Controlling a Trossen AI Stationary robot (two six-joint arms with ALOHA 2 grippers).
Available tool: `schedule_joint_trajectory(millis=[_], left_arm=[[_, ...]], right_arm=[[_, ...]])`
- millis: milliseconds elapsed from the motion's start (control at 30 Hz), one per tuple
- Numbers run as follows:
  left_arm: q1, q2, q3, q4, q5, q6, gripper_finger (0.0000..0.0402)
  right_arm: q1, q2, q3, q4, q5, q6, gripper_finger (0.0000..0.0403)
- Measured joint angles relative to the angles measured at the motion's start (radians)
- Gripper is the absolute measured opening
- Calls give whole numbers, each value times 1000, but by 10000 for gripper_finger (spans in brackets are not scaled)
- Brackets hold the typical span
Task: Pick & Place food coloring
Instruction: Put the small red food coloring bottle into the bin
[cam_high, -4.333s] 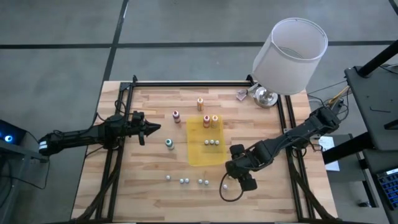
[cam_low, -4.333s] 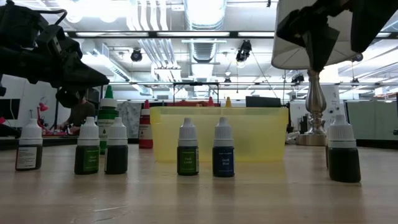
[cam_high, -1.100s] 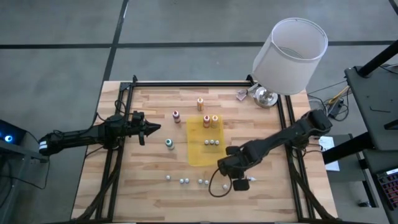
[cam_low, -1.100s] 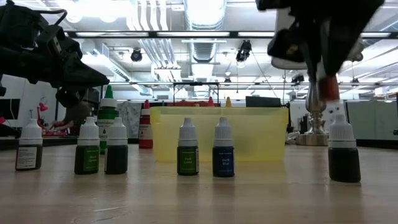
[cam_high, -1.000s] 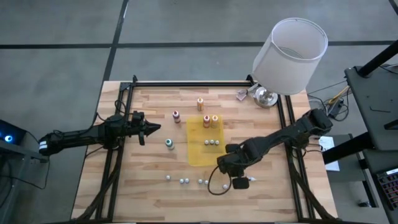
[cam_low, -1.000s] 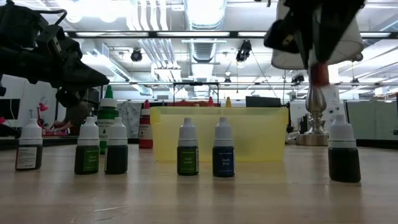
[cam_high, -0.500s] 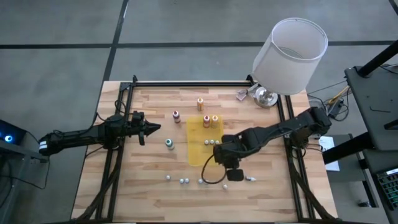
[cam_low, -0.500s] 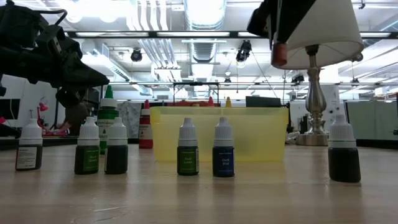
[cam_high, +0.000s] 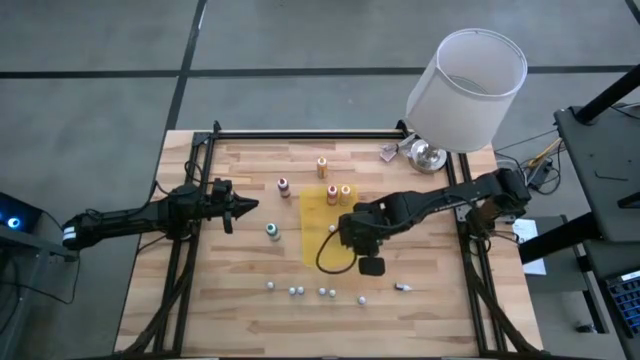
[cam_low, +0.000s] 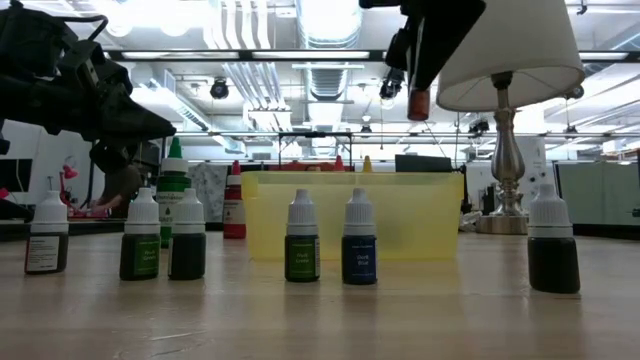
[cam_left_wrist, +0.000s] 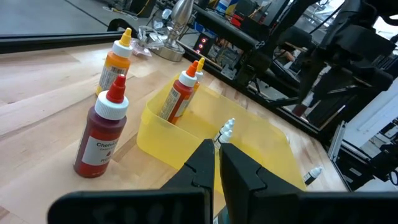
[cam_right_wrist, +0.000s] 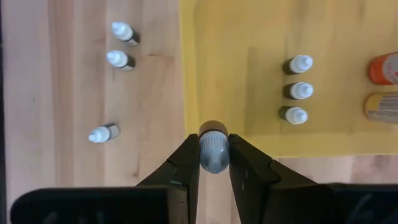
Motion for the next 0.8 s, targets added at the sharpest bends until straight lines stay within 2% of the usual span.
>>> schedule_joint_trajectory(millis=[500,800], left_arm=[[0,1,0,0,0,0,0],[0,1,0,0,0,0,0]], right_arm=[[-49,119,-13,11,0,-80,60],[-72,136,-77,109,-1,-98,60]])
